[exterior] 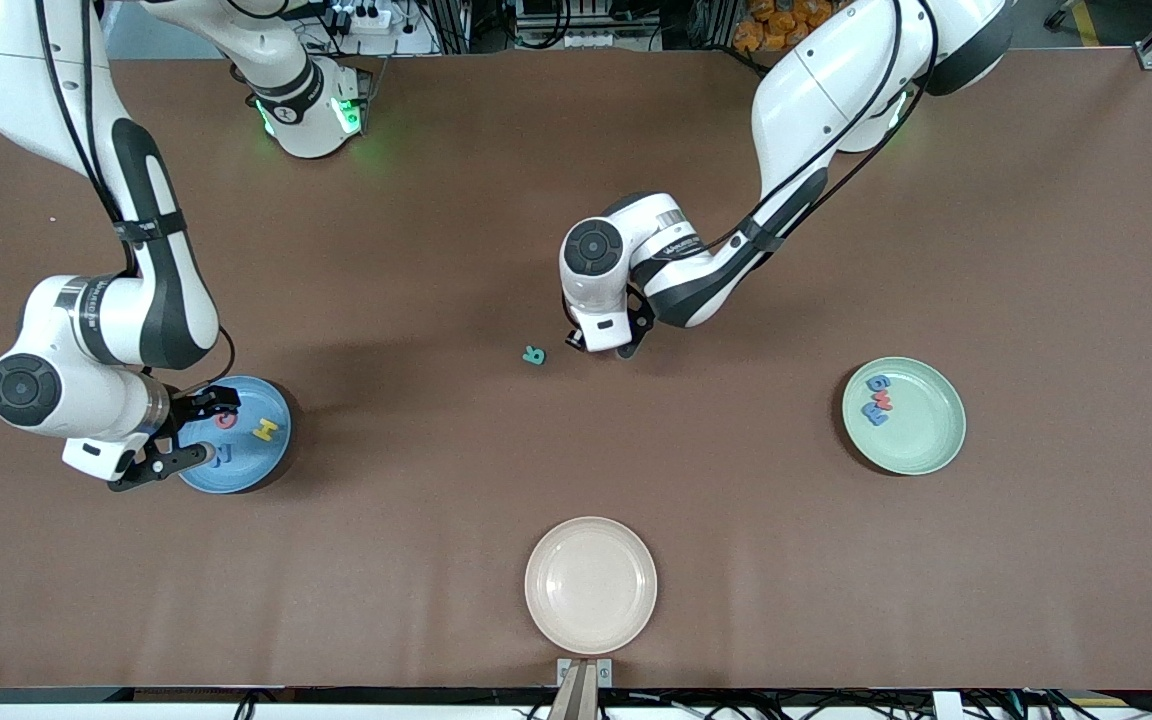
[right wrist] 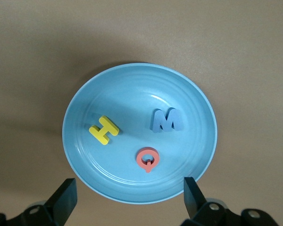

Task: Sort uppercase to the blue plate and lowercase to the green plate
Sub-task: 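Lower the left gripper and grasp the yellow lowercase h letter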

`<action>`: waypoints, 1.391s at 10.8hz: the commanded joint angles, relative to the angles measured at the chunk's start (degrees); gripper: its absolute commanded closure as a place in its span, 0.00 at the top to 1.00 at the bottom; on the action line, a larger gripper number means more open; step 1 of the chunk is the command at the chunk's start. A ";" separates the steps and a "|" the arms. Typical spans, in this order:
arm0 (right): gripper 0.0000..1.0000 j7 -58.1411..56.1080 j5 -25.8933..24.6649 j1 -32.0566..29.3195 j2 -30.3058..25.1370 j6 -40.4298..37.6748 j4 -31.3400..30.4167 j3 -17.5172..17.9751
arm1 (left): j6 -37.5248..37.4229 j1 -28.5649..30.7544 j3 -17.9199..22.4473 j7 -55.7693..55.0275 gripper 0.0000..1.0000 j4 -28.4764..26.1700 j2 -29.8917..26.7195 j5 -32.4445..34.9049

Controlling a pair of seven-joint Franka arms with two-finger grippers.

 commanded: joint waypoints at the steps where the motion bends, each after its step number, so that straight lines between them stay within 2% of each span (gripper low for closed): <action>1: 1.00 0.28 -0.38 0.05 -0.93 -0.01 -1.03 0.29 | 1.11 -2.05 2.07 -3.00 0.68 1.25 1.06 -1.27; 5: 1.00 0.28 -0.38 0.13 -0.93 -0.01 -1.03 0.29 | 1.37 -3.11 3.05 -3.98 0.65 1.77 1.86 -1.27; 7: 1.00 0.28 -0.38 0.13 -0.93 -0.01 -1.03 0.29 | 1.37 -3.11 3.14 -3.72 0.43 2.04 2.03 -1.27; 8: 1.00 0.28 -0.38 0.13 -0.93 -0.01 -1.03 0.29 | 1.37 -3.11 3.14 -3.28 0.37 2.04 2.03 -1.09; 12: 1.00 1.16 -0.38 0.49 -0.93 -0.10 -1.11 0.29 | 1.37 -3.20 3.14 -2.13 0.00 2.04 2.38 -0.74; 15: 1.00 2.21 -0.38 0.66 -1.02 -0.36 -1.03 0.37 | 0.50 -1.28 2.87 1.89 0.00 3.35 0.11 -1.09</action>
